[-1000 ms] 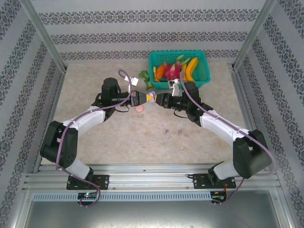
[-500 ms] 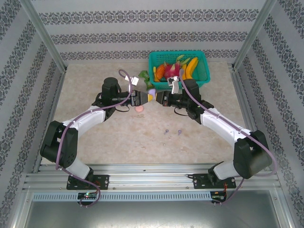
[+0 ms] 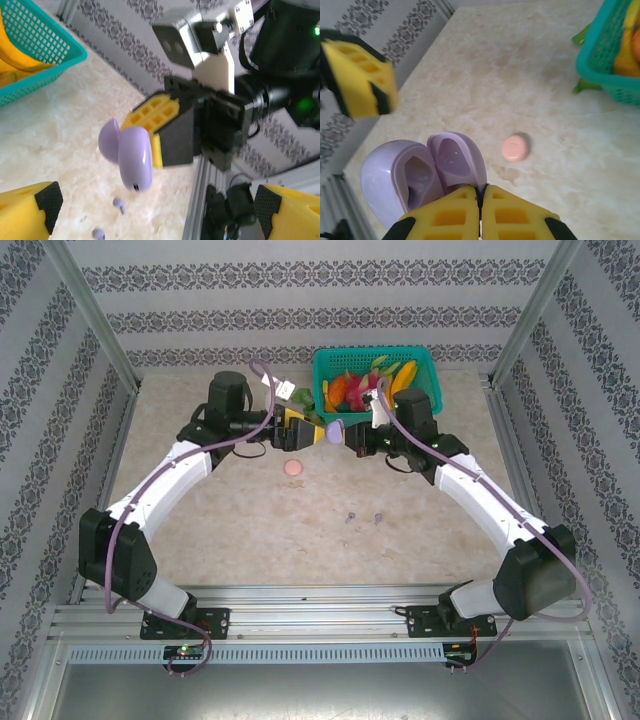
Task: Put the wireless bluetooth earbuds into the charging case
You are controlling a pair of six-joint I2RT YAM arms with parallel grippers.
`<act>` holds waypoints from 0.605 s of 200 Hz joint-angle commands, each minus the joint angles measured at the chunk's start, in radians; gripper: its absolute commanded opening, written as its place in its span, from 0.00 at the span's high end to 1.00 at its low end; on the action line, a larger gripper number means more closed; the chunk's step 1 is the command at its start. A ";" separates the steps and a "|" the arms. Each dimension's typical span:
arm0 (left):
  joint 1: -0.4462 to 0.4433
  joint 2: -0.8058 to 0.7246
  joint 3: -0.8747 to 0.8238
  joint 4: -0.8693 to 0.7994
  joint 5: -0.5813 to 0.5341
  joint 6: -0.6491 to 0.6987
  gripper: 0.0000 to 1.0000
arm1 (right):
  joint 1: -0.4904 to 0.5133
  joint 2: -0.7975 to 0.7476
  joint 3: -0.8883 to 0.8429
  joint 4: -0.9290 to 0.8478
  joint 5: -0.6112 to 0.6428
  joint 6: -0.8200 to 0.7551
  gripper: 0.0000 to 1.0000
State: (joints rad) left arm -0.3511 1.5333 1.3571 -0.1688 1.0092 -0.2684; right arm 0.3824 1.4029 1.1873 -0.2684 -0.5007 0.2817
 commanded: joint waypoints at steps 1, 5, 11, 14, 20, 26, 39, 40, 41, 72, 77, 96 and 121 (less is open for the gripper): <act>0.008 0.047 0.128 -0.348 0.011 0.231 0.00 | -0.022 -0.010 0.055 -0.085 -0.012 -0.171 0.92; 0.009 0.058 0.153 -0.390 0.012 0.253 0.00 | -0.024 -0.010 0.058 -0.091 -0.015 -0.187 0.92; 0.009 0.077 0.192 -0.449 0.017 0.288 0.00 | -0.027 -0.010 0.062 -0.093 -0.019 -0.207 0.93; 0.009 0.088 0.209 -0.469 0.020 0.305 0.00 | -0.028 -0.009 0.064 -0.097 -0.022 -0.219 0.92; 0.009 0.109 0.246 -0.532 0.026 0.335 0.00 | -0.027 -0.007 0.071 -0.110 -0.029 -0.241 0.93; 0.009 0.131 0.279 -0.584 0.031 0.361 0.00 | -0.028 -0.003 0.080 -0.125 -0.037 -0.263 0.93; 0.009 0.177 0.349 -0.684 0.051 0.416 0.00 | -0.023 0.010 0.100 -0.166 -0.047 -0.304 0.93; 0.009 0.178 0.353 -0.691 0.052 0.420 0.00 | -0.022 0.012 0.100 -0.168 -0.046 -0.307 0.93; 0.008 0.181 0.358 -0.697 0.052 0.422 0.00 | -0.022 0.012 0.102 -0.172 -0.046 -0.310 0.93; 0.009 0.263 0.436 -0.815 0.053 0.480 0.02 | 0.014 0.032 0.106 -0.222 -0.004 -0.377 0.93; 0.009 0.271 0.440 -0.821 0.052 0.485 0.02 | 0.020 0.034 0.104 -0.225 -0.002 -0.384 0.95; 0.009 0.298 0.446 -0.840 0.054 0.496 0.04 | 0.044 0.046 0.097 -0.231 0.008 -0.403 0.96; 0.008 0.330 0.453 -0.876 0.062 0.518 0.11 | 0.079 0.069 0.086 -0.230 0.023 -0.410 0.96</act>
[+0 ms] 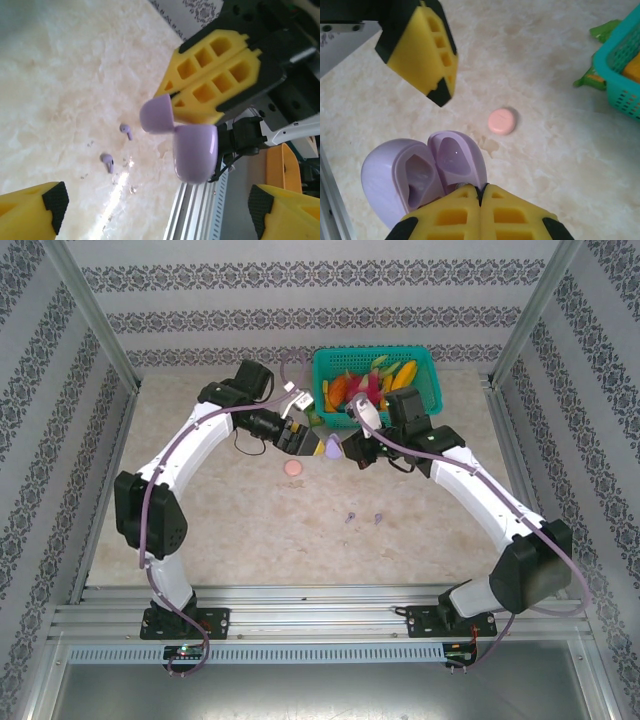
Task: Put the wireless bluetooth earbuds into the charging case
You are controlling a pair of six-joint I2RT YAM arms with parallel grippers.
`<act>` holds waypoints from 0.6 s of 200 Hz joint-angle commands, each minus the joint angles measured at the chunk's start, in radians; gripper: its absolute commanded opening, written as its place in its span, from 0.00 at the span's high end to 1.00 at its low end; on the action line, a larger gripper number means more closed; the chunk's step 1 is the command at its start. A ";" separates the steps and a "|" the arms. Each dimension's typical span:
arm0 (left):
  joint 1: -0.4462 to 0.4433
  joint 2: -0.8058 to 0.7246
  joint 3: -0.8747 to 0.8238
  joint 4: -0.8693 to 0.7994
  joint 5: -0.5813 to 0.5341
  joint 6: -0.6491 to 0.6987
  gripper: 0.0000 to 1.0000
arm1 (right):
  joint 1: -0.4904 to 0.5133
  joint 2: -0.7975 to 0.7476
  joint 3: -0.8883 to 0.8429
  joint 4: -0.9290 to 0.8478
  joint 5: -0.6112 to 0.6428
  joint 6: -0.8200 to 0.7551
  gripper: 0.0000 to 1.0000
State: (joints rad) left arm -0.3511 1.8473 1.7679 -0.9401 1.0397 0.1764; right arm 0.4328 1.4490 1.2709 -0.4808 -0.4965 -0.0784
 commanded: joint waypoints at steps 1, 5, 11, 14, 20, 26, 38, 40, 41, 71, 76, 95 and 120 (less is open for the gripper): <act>0.008 0.017 0.042 -0.105 0.033 0.075 0.11 | 0.030 0.023 0.002 -0.018 0.019 -0.052 0.96; 0.008 0.021 0.042 -0.112 0.035 0.080 0.12 | 0.036 0.028 0.001 -0.018 0.022 -0.053 0.96; 0.006 0.025 0.042 -0.120 0.039 0.087 0.15 | 0.043 0.033 0.000 -0.016 0.028 -0.053 0.96; 0.007 0.028 0.042 -0.126 0.042 0.092 0.16 | 0.048 0.039 -0.001 -0.018 0.030 -0.054 0.96; 0.007 0.032 0.039 -0.131 0.043 0.097 0.18 | 0.055 0.043 0.001 -0.017 0.031 -0.054 0.96; 0.007 0.034 0.035 -0.135 0.047 0.101 0.19 | 0.062 0.050 0.001 -0.017 0.034 -0.055 0.97; 0.006 0.035 0.023 -0.135 0.052 0.107 0.23 | 0.076 0.061 0.003 -0.016 0.043 -0.056 0.97; 0.006 0.036 0.021 -0.136 0.053 0.108 0.23 | 0.077 0.063 0.004 -0.017 0.045 -0.057 0.97; 0.006 0.036 0.020 -0.135 0.054 0.108 0.23 | 0.078 0.063 0.004 -0.016 0.045 -0.057 0.97; 0.006 0.036 -0.015 -0.123 0.072 0.113 0.28 | 0.093 0.083 0.013 -0.015 0.052 -0.054 0.97; 0.006 0.036 -0.022 -0.121 0.073 0.113 0.28 | 0.093 0.085 0.014 -0.013 0.052 -0.053 0.99; 0.006 0.036 -0.048 -0.105 0.079 0.112 0.29 | 0.096 0.094 0.021 -0.011 0.050 -0.050 0.99; 0.006 0.037 -0.079 -0.085 0.081 0.110 0.30 | 0.098 0.102 0.028 -0.010 0.050 -0.046 0.99</act>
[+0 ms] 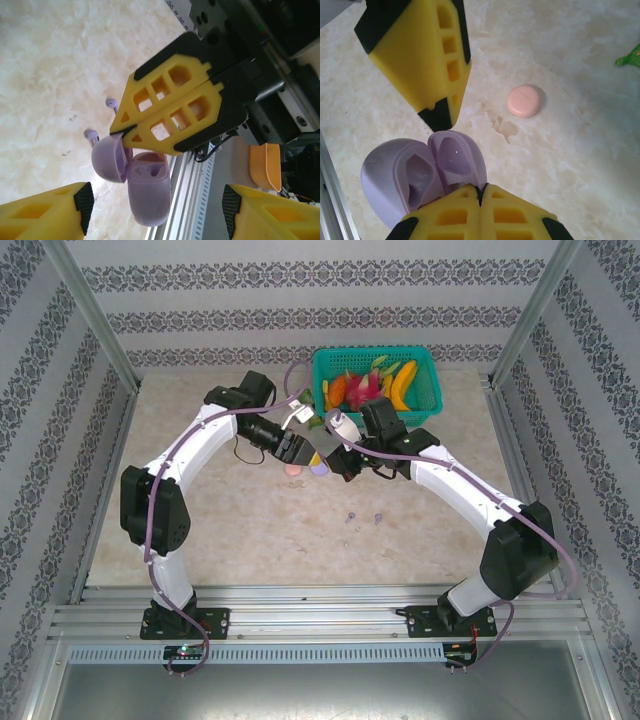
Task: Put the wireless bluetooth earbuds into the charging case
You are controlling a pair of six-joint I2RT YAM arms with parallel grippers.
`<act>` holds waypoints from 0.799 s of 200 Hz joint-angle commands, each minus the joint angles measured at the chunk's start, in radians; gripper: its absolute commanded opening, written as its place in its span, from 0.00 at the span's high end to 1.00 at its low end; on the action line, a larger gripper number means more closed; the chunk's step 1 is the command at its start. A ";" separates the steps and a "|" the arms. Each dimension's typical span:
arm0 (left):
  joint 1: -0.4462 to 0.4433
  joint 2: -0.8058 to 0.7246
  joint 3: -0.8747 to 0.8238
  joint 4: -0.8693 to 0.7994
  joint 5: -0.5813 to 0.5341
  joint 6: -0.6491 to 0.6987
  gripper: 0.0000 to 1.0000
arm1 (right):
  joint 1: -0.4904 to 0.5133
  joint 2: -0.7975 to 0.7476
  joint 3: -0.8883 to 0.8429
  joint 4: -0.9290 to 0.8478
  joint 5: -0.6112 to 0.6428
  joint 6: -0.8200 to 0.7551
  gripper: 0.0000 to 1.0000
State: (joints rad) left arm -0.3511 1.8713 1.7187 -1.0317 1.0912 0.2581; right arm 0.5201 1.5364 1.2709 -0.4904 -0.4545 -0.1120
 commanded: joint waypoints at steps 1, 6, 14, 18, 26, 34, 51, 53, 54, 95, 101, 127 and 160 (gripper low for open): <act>0.005 0.013 -0.031 0.007 0.031 0.029 0.31 | 0.011 0.015 0.028 0.000 0.007 -0.012 0.99; 0.006 0.014 -0.036 0.012 0.030 0.029 0.31 | 0.012 0.017 0.029 0.000 0.010 -0.012 1.00; 0.006 0.015 -0.042 0.016 0.034 0.029 0.32 | 0.012 0.019 0.030 0.000 0.008 -0.013 1.00; 0.005 0.016 -0.046 0.018 0.035 0.029 0.33 | 0.013 0.021 0.030 0.000 0.008 -0.012 1.00; 0.005 0.020 -0.048 0.019 0.037 0.028 0.33 | 0.014 0.023 0.031 0.001 0.008 -0.011 1.00; 0.006 0.025 -0.049 0.021 0.043 0.029 0.35 | 0.015 0.023 0.031 0.001 0.008 -0.009 1.00; 0.006 0.035 -0.048 0.024 0.057 0.027 0.39 | 0.018 0.026 0.033 0.004 0.007 -0.007 1.00; 0.006 0.037 -0.047 0.025 0.059 0.027 0.39 | 0.018 0.025 0.033 0.004 0.007 -0.007 1.00; 0.006 0.037 -0.047 0.025 0.060 0.027 0.40 | 0.018 0.026 0.033 0.004 0.007 -0.006 1.00; -0.003 0.055 -0.047 0.025 0.070 0.032 0.44 | 0.024 0.033 0.043 0.002 0.005 -0.004 0.99; -0.003 0.056 -0.048 0.026 0.071 0.032 0.46 | 0.026 0.034 0.046 0.001 0.006 -0.005 1.00; -0.006 0.061 -0.048 0.026 0.077 0.035 0.50 | 0.031 0.043 0.054 -0.005 0.008 -0.008 0.99; -0.006 0.063 -0.050 0.019 0.088 0.044 0.58 | 0.031 0.047 0.058 -0.007 0.016 -0.010 1.00</act>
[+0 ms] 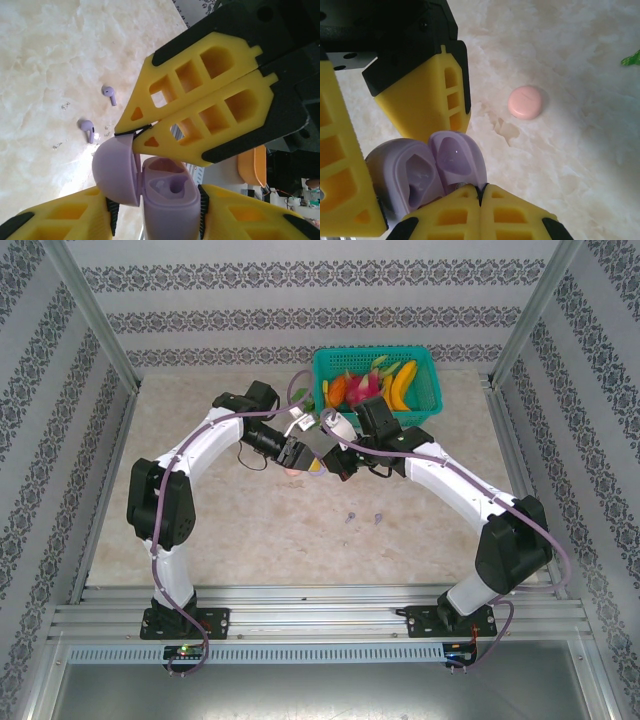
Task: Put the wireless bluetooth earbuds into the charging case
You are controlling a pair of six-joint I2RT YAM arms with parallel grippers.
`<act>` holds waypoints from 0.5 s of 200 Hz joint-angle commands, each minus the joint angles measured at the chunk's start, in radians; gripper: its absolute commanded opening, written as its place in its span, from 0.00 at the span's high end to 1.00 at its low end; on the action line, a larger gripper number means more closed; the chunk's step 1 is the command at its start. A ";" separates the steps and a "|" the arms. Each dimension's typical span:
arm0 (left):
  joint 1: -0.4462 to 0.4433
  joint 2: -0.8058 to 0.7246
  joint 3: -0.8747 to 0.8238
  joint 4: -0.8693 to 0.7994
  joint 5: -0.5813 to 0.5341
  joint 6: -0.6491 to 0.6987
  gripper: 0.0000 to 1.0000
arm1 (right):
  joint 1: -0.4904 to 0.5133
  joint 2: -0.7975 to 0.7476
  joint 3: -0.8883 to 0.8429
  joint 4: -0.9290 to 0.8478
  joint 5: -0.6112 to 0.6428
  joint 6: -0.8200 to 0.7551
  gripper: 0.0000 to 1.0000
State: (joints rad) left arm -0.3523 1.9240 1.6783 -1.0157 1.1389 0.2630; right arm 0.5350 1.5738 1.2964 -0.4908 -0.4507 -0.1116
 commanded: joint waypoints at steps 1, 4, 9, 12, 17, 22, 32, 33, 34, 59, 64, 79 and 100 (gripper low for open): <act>-0.006 0.010 -0.009 0.002 0.041 0.039 0.58 | 0.016 0.009 0.032 -0.006 0.012 -0.011 1.00; -0.005 0.010 -0.009 0.002 0.041 0.040 0.59 | 0.015 0.009 0.032 -0.006 0.012 -0.011 1.00; -0.007 0.009 -0.009 -0.002 0.042 0.042 0.60 | 0.016 0.009 0.032 -0.007 0.013 -0.011 1.00; -0.006 0.009 -0.008 -0.001 0.041 0.044 0.60 | 0.015 0.011 0.032 -0.008 0.014 -0.011 1.00; -0.005 0.011 -0.008 -0.003 0.042 0.045 0.61 | 0.016 0.011 0.032 -0.008 0.015 -0.013 0.99; -0.006 0.011 -0.008 -0.006 0.042 0.048 0.63 | 0.016 0.012 0.033 -0.009 0.016 -0.013 0.99; -0.005 0.013 -0.008 -0.008 0.047 0.051 0.66 | 0.016 0.012 0.035 -0.009 0.020 -0.013 0.99; -0.005 0.012 -0.008 -0.008 0.047 0.051 0.67 | 0.016 0.013 0.035 -0.009 0.020 -0.014 1.00; -0.005 0.014 -0.008 -0.008 0.047 0.051 0.68 | 0.016 0.014 0.035 -0.009 0.021 -0.014 0.99; -0.006 0.018 -0.007 -0.013 0.053 0.054 0.74 | 0.015 0.015 0.039 -0.012 0.021 -0.014 0.99; -0.005 0.021 -0.006 -0.013 0.054 0.055 0.76 | 0.015 0.017 0.040 -0.012 0.021 -0.014 0.99; -0.005 0.023 -0.006 -0.013 0.055 0.054 0.79 | 0.016 0.017 0.043 -0.015 0.025 -0.015 0.99; -0.005 0.026 -0.003 -0.016 0.058 0.055 0.89 | 0.016 0.016 0.047 -0.015 0.033 -0.013 0.96</act>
State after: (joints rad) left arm -0.3523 1.9312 1.6775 -1.0164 1.1542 0.2886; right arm 0.5350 1.5803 1.3018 -0.5060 -0.4320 -0.1120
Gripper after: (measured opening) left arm 0.228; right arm 0.047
